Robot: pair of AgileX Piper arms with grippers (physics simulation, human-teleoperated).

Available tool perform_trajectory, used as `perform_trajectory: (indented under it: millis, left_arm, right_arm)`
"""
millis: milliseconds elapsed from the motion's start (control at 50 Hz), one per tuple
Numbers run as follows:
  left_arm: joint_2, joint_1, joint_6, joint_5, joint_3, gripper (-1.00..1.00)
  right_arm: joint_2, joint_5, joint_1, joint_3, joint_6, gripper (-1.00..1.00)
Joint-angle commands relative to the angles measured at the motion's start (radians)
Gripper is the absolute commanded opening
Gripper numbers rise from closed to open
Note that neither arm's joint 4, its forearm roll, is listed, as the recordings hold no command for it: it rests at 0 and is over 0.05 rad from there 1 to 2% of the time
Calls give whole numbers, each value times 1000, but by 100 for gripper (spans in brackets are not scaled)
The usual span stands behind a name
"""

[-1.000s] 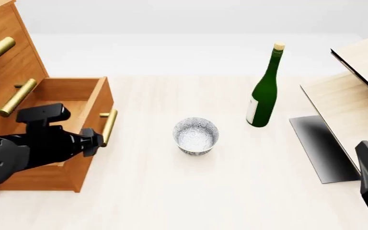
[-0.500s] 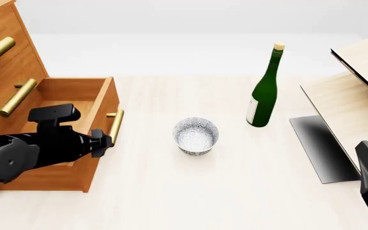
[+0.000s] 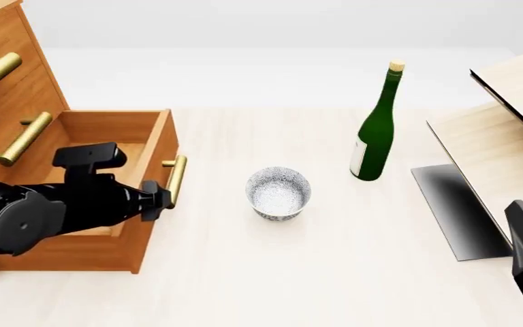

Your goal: Put the bowl in the bottom drawer of the cabinet and close it.

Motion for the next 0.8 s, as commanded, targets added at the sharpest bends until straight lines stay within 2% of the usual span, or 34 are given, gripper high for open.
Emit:
perform_trajectory:
  millis: [20, 380, 800]
  left_arm:
    - [-19, -30, -1, 8, -17, 100]
    - [-46, -80, -7, 8, -18, 100]
    - [-110, -54, 43, 73, -48, 100]
  right_arm:
    - [0, 0, 0, 0, 0, 100]
    - [0, 0, 0, 0, 0, 100]
    - [0, 0, 0, 0, 0, 100]
